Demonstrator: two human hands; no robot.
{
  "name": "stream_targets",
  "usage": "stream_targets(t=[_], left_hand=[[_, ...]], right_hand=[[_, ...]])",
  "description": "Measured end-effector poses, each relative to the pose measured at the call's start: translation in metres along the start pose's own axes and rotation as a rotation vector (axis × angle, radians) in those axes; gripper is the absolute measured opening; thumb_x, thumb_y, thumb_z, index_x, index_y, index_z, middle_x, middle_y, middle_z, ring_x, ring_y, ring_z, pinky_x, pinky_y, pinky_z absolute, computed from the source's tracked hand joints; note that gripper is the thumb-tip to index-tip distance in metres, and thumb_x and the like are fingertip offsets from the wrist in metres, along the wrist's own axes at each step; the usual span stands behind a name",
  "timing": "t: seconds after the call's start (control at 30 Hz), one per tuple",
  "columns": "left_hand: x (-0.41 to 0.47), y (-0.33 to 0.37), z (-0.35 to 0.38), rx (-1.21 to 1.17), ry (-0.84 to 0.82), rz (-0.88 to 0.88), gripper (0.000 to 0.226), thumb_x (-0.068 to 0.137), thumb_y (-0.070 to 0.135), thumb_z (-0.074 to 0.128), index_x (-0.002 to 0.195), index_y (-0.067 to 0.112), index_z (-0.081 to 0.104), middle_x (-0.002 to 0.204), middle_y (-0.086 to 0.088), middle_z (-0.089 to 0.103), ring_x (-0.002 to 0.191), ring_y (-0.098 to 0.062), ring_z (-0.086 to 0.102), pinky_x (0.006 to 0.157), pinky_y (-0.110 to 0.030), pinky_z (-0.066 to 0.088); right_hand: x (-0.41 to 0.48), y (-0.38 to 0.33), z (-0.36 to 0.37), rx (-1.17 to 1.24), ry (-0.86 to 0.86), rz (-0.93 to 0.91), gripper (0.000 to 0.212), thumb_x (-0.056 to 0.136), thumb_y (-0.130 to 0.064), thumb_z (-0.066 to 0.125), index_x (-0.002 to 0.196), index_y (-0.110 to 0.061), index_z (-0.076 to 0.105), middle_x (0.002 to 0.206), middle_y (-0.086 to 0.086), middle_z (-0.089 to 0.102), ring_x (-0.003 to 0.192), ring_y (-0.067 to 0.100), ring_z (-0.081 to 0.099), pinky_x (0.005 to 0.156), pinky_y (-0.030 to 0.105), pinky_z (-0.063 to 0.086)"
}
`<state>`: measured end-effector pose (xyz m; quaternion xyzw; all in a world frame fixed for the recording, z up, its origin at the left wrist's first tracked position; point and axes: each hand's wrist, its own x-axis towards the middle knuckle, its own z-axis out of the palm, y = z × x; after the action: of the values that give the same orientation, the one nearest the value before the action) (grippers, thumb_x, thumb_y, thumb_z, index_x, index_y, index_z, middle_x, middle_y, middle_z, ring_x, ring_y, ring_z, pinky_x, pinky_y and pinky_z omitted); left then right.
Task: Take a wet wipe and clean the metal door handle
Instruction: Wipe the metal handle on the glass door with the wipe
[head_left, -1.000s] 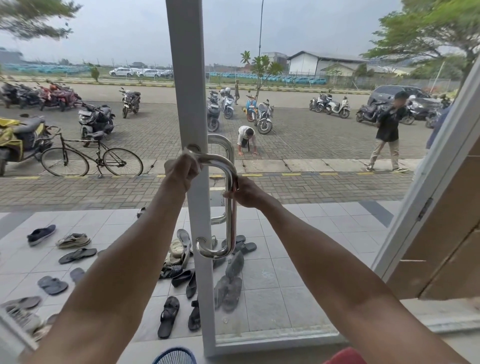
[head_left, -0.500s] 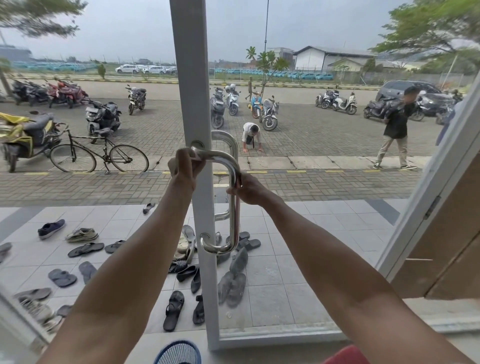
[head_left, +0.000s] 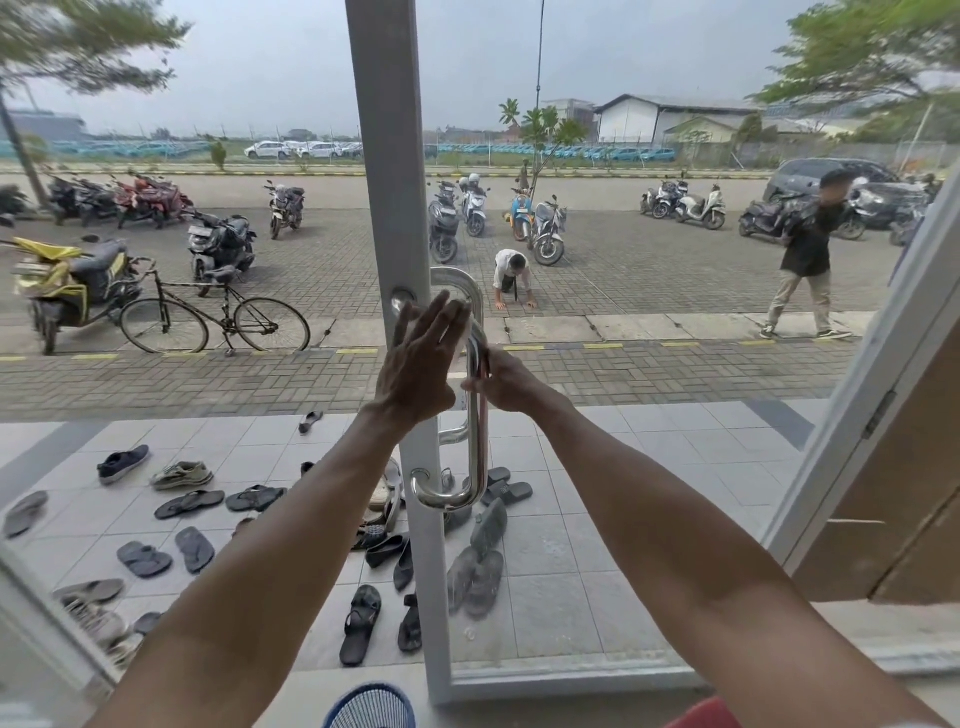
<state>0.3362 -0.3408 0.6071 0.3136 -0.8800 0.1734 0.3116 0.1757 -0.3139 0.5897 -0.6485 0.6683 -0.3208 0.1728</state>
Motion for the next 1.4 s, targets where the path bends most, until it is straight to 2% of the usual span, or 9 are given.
stream_targets(t=[0.13,0.33,0.47,0.63,0.87,1.0,1.07,1.17,1.4], left_hand=[[0.011,-0.007,-0.008,0.015,0.005,-0.156,0.099,0.059,0.010,0.073,0.151,0.006,0.033,0.155,-0.008,0.039,0.150,-0.021,0.024,0.123,-0.050,0.003],[0.011,-0.001,-0.017,-0.061,-0.049,0.071,0.102,0.061,0.011,0.068,0.154,0.005,0.026,0.157,-0.012,0.036,0.148,-0.022,0.029,0.124,-0.049,0.003],[0.011,-0.006,-0.021,-0.274,0.002,0.042,0.117,0.063,-0.004,0.058,0.156,0.005,-0.013,0.153,-0.012,0.040,0.147,-0.022,0.030,0.124,-0.046,0.012],[0.014,-0.009,-0.027,-0.468,0.044,-0.022,0.113,0.069,-0.016,0.050,0.153,0.006,-0.022,0.150,-0.019,0.043,0.144,-0.028,0.036,0.112,-0.035,0.038],[0.011,-0.030,-0.019,-0.433,0.234,-0.112,0.102,0.071,-0.016,0.045,0.159,0.012,0.002,0.151,-0.018,0.043,0.137,-0.028,0.046,0.114,-0.054,0.033],[0.011,-0.042,-0.016,-0.342,0.286,-0.233,0.094,0.071,-0.012,0.049,0.157,0.012,0.019,0.151,-0.011,0.045,0.140,-0.022,0.040,0.122,-0.046,0.017],[0.011,-0.047,-0.016,-0.310,0.287,-0.256,0.093,0.071,-0.009,0.049,0.157,0.012,0.022,0.159,-0.009,0.033,0.148,-0.020,0.028,0.122,-0.050,0.016],[0.009,-0.063,-0.014,-0.297,0.259,-0.290,0.091,0.069,-0.003,0.045,0.156,0.017,0.025,0.159,-0.009,0.033,0.148,-0.023,0.029,0.119,-0.054,0.024],[0.012,-0.069,-0.010,-0.446,0.127,-0.462,0.087,0.071,-0.015,0.037,0.155,0.007,0.026,0.160,-0.010,0.029,0.149,-0.022,0.027,0.122,-0.029,0.019]], right_hand=[[0.001,0.003,0.001,0.015,0.003,0.026,0.023,0.088,-0.022,0.072,0.105,-0.013,0.059,0.094,0.004,0.064,0.096,0.024,0.062,0.093,0.047,0.051],[-0.006,-0.005,-0.003,0.031,0.038,0.014,0.057,0.081,-0.018,0.074,0.131,-0.013,0.047,0.112,0.008,0.063,0.107,0.028,0.060,0.088,0.037,0.048],[-0.015,-0.020,-0.003,0.254,0.443,-0.113,0.070,0.086,-0.021,0.059,0.149,-0.011,0.032,0.132,0.012,0.062,0.119,0.026,0.059,0.095,0.036,0.047],[-0.009,-0.043,-0.003,0.155,0.749,-0.320,0.030,0.096,-0.021,0.057,0.121,-0.010,0.068,0.107,0.009,0.076,0.098,0.022,0.071,0.097,0.043,0.051],[0.008,-0.051,-0.002,-0.072,0.664,-0.416,0.017,0.093,-0.030,0.066,0.092,-0.015,0.074,0.085,0.004,0.077,0.074,0.020,0.072,0.085,0.038,0.053],[0.011,-0.052,-0.005,-0.215,0.580,-0.485,0.023,0.085,-0.017,0.073,0.108,-0.013,0.074,0.103,0.006,0.077,0.089,0.022,0.073,0.104,0.026,0.038],[0.001,-0.037,-0.002,-0.226,0.659,-0.436,0.035,0.079,-0.013,0.080,0.113,-0.008,0.072,0.105,0.010,0.077,0.091,0.023,0.074,0.115,0.033,0.033],[-0.023,-0.006,0.005,-0.171,0.715,-0.301,0.036,0.076,-0.025,0.084,0.103,-0.004,0.073,0.092,0.010,0.078,0.080,0.024,0.073,0.103,0.045,0.049],[-0.019,-0.028,0.010,-0.136,0.712,-0.254,0.038,0.085,-0.039,0.075,0.101,-0.005,0.071,0.086,0.013,0.075,0.075,0.029,0.070,0.092,0.040,0.052]])
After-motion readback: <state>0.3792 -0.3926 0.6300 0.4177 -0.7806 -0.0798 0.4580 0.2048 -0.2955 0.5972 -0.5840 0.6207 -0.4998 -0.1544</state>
